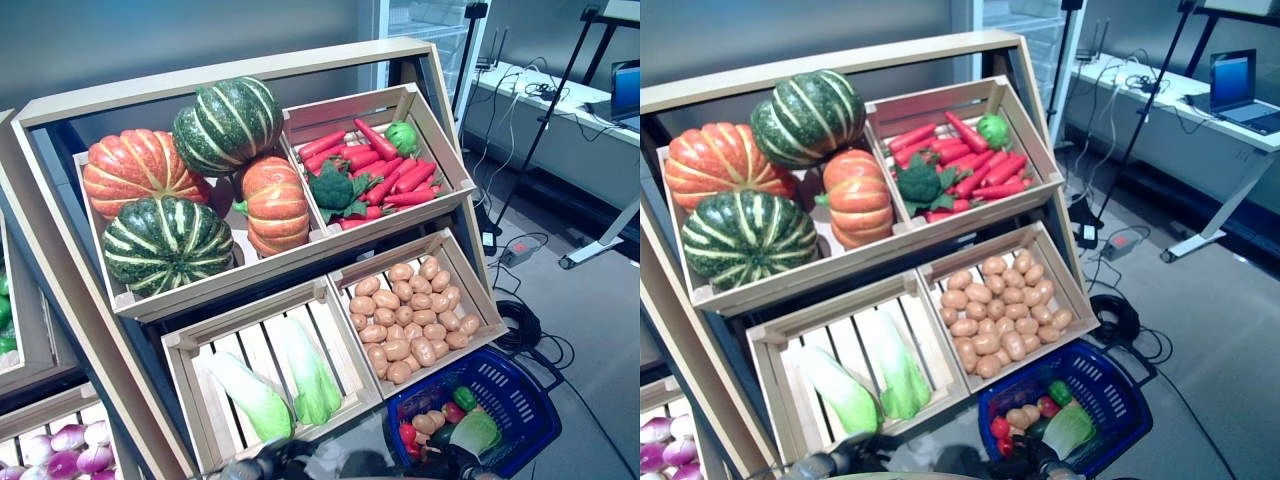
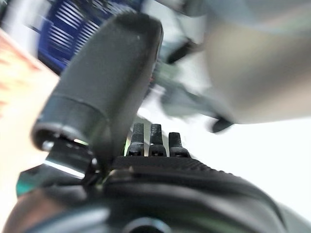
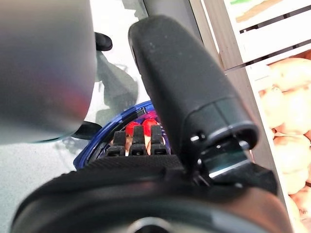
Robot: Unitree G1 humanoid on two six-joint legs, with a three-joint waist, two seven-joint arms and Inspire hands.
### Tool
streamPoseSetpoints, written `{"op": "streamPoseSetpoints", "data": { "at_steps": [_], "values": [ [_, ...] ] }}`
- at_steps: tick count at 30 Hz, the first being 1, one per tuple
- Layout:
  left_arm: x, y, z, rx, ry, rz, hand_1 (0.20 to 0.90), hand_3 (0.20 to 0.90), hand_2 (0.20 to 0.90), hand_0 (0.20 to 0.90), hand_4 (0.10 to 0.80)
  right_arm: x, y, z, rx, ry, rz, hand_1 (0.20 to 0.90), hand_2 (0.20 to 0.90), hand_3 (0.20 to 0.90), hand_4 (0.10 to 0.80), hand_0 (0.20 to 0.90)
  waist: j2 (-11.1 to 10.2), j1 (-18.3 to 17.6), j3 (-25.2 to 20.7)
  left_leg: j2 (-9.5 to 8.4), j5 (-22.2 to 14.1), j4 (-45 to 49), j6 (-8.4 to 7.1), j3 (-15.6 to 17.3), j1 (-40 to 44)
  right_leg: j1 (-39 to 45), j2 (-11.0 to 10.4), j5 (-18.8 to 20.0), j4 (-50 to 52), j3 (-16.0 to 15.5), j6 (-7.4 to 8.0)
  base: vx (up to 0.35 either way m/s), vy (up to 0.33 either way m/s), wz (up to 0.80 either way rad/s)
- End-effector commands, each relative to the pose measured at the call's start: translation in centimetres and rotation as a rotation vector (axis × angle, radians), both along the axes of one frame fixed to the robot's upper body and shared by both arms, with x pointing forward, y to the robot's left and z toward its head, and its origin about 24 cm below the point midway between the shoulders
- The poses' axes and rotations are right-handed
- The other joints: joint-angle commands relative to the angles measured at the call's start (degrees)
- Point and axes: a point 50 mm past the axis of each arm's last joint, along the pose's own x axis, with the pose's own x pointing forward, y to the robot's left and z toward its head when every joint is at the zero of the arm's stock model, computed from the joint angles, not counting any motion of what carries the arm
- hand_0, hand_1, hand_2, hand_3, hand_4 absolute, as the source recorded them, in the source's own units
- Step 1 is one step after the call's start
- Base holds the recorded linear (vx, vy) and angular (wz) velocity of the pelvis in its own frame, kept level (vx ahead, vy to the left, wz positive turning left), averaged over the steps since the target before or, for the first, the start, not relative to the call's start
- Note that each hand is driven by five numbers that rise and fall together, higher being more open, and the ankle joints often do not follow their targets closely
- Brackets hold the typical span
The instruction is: Put vegetables into the basket
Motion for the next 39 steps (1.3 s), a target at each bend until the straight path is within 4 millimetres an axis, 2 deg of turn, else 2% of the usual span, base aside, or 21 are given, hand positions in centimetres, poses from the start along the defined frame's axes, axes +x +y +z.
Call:
{"op": "streamPoseSetpoints", "data": {
  "at_steps": [1,5,10,14,15,16,17,18,21,22,28,30,31,36,38,39],
  "values": [
    [7.9,-1.0,6.9,-0.216,-0.266,-0.015,0.9,0.9,0.9,0.9,0.8,1.9,-0.3,0.7,-0.017,-0.05,0.095,0.9,0.9,0.9,0.8,0.9,-0.5,0.16,3.34,-0.73,-0.6,0.08,0.94,-1.61,-2.78,-1.29,0.74,1.78,1.05,0.08,-2.8,0.0,0.0,0.0],
    [9.9,-1.1,12.9,-0.358,-0.46,-0.115,0.9,0.9,0.9,0.9,0.8,1.3,-1.4,0.8,-0.047,-0.052,0.105,0.9,0.9,0.9,0.8,0.9,0.17,0.88,4.46,-0.83,0.05,0.08,0.99,-2.07,-5.25,-3.43,0.75,1.63,1.72,-0.66,-3.03,-0.042,0.041,0.03],
    [11.9,0.2,18.7,-0.308,-0.699,-0.167,0.9,0.9,0.9,0.9,0.8,2.0,-2.5,1.2,-0.065,-0.081,0.116,0.9,0.9,0.9,0.8,0.9,1.07,1.63,6.66,-1.05,1.22,0.08,0.79,-3.09,-8.52,-5.73,0.97,1.55,1.99,-1.25,-3.68,-0.11,0.028,0.12],
    [14.3,3.2,24.0,0.045,-1.025,-0.167,0.9,0.9,0.9,0.9,0.8,4.2,-3.4,2.3,-0.071,-0.156,0.124,0.9,0.9,0.9,0.8,0.9,1.93,2.82,10.53,-1.72,2.78,0.08,0.81,-4.79,-12.1,-9.23,1.21,1.35,3.47,-1.69,-4.74,-0.19,0.004,0.09],
    [14.4,3.3,24.3,0.063,-1.039,-0.167,0.9,0.9,0.9,0.9,0.8,4.4,-3.5,2.4,-0.071,-0.161,0.127,0.9,0.9,0.9,0.8,0.9,1.97,2.89,10.78,-1.76,2.92,0.08,0.81,-4.91,-12.27,-9.45,1.24,1.26,3.7,-1.74,-4.82,-0.116,-0.012,0.24],
    [14.8,4.6,25.8,0.175,-1.113,-0.14,0.9,0.9,0.9,0.9,0.8,5.0,-3.7,2.7,-0.074,-0.185,0.136,0.9,0.9,0.9,0.8,0.9,2.09,3.34,11.98,-1.95,3.41,0.76,0.72,-5.29,-13.3,-10.35,1.42,0.75,4.94,-2.01,-5.3,-0.07,-0.016,0.21],
    [14.9,4.9,26.1,0.194,-1.125,-0.138,0.9,0.9,0.9,0.9,0.8,5.0,-3.8,2.8,-0.074,-0.19,0.133,0.9,0.9,0.9,0.8,0.9,2.09,3.42,12.23,-1.97,3.48,0.96,0.66,-5.37,-13.52,-10.47,1.45,0.62,5.2,-2.08,-5.39,-0.089,-0.037,0.2],
    [15.2,6.3,27.4,0.334,-1.21,-0.111,0.9,0.9,0.9,0.9,0.8,5.4,-3.9,3.0,-0.075,-0.214,0.109,0.9,0.9,0.9,0.8,0.9,2.07,3.8,13.57,-1.95,3.76,2.13,0.4,-5.81,-14.63,-10.98,1.74,0.1,6.34,-2.54,-5.82,-0.05,-0.042,0.1],
    [15.5,7.9,28.5,0.471,-1.264,-0.078,0.9,0.9,0.9,0.9,0.8,5.6,-4.0,3.1,-0.067,-0.24,0.076,0.9,0.9,0.9,0.8,0.9,1.79,4.07,14.82,-1.95,3.74,3.78,0.1,-6.3,-15.95,-11.48,2.03,-0.45,7.29,-3.02,-6.17,-0.027,-0.045,0.15],
    [15.5,9.1,29.1,0.578,-1.295,-0.056,0.9,0.9,0.9,0.9,0.8,5.8,-4.0,3.2,-0.054,-0.265,0.066,0.9,0.9,0.9,0.8,0.9,1.49,4.32,15.86,-2.03,3.56,5.51,-0.03,-6.53,-17.46,-12.3,2.11,-0.65,8.04,-3.34,-6.47,-0.059,-0.06,0.18],
    [15.5,12.1,30.2,0.895,-1.384,0.052,0.9,0.9,0.9,0.9,0.8,8.1,-3.1,4.3,-0.029,-0.368,0.051,0.9,0.9,0.9,0.8,0.9,1.19,5.95,20.48,-2.85,3.22,12.83,-0.44,-7.88,-25.27,-17.67,2.47,-1.79,13.07,-4.77,-7.65,-0.088,-0.061,0.14],
    [15.4,12.7,30.3,0.972,-1.408,0.075,0.9,0.9,0.9,0.9,0.8,9.0,-2.8,4.7,-0.021,-0.394,0.054,0.9,0.9,0.9,0.8,0.9,0.97,6.18,21.43,-3.04,3.03,14.3,-0.26,-7.88,-27.33,-19.68,2.7,-2.09,14.47,-4.86,-7.89,-0.104,-0.087,0.04],
    [15.4,13.2,30.5,1.065,-1.431,0.076,0.9,0.9,0.9,0.9,0.8,10.0,-2.5,5.2,-0.026,-0.42,0.069,0.9,0.9,0.9,0.8,0.9,0.63,6.55,22.36,-3.16,3.05,15.17,-0.18,-7.87,-29.21,-21.5,3.0,-2.19,15.31,-4.98,-8.19,-0.142,-0.127,0.05],
    [15.0,13.9,31.7,1.286,-1.599,0.041,0.9,0.9,0.9,0.9,0.8,12.6,-2.4,6.8,-0.013,-0.511,0.028,0.9,0.9,0.9,0.8,0.9,0.17,7.39,24.83,-3.65,3.35,17.38,-0.04,-8.48,-32.99,-25.1,3.36,-2.24,17.68,-5.05,-8.54,-0.085,-0.072,0.06],
    [15.1,14.0,31.9,1.325,-1.615,0.03,0.9,0.9,0.9,0.9,0.8,12.9,-2.4,7.0,-0.011,-0.523,0.025,0.9,0.9,0.9,0.8,0.9,0.07,7.46,25.04,-3.68,3.36,17.63,0.0,-8.45,-33.44,-25.58,3.39,-2.33,18.06,-5.11,-8.59,-0.064,-0.028,0.03],
    [15.3,14.1,32.3,1.384,-1.675,0.019,0.9,0.9,0.9,0.9,0.8,13.8,-2.3,7.6,-0.01,-0.549,0.02,0.9,0.9,0.9,0.8,0.9,-0.02,7.38,25.74,-4.07,3.28,18.69,0.13,-8.43,-34.68,-26.91,3.43,-2.39,19.11,-4.98,-8.65,-0.106,-0.023,0.08]
  ]
}}
